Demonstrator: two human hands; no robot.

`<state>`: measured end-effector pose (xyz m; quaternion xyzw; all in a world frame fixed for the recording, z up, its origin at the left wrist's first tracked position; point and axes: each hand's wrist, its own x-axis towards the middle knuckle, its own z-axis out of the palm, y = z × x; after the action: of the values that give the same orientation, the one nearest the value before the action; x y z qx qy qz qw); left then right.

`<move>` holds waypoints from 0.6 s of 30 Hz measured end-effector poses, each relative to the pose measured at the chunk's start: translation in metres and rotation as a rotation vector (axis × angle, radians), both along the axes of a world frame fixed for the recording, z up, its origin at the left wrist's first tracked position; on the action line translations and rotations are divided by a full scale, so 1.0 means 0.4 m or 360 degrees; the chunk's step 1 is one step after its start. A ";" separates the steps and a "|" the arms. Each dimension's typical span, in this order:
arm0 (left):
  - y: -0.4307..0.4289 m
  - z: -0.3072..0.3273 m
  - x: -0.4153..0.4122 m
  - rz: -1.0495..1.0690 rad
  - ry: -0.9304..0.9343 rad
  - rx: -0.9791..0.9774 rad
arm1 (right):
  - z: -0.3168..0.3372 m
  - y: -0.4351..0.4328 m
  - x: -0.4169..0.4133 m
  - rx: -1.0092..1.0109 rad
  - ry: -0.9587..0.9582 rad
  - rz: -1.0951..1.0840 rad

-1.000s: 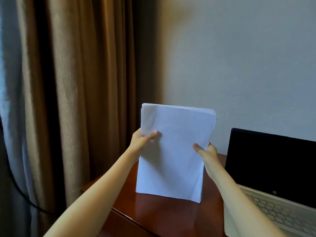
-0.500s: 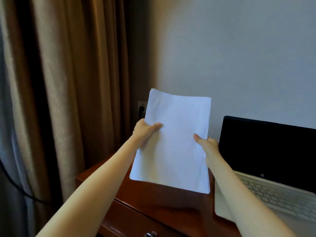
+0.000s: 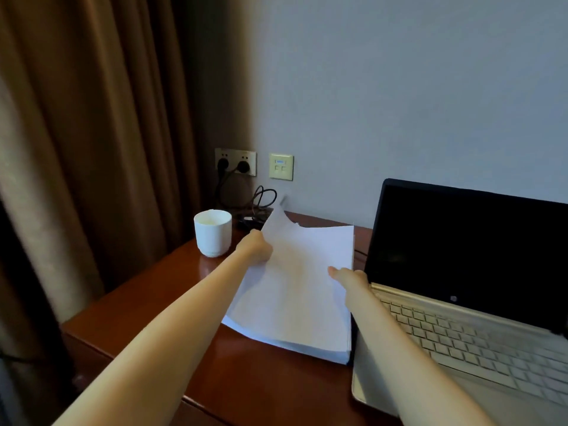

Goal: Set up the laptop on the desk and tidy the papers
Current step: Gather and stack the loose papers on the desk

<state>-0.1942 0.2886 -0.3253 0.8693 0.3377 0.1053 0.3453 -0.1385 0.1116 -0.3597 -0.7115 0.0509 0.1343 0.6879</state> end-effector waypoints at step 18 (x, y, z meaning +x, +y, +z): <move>0.013 -0.032 0.016 0.0004 0.0551 -0.0244 | 0.004 0.042 0.050 -0.0210 0.0601 -0.0055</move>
<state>-0.1877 0.2938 -0.3381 0.8452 0.4001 -0.0715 0.3470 -0.1186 0.1284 -0.3582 -0.7161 0.1999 0.2500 0.6203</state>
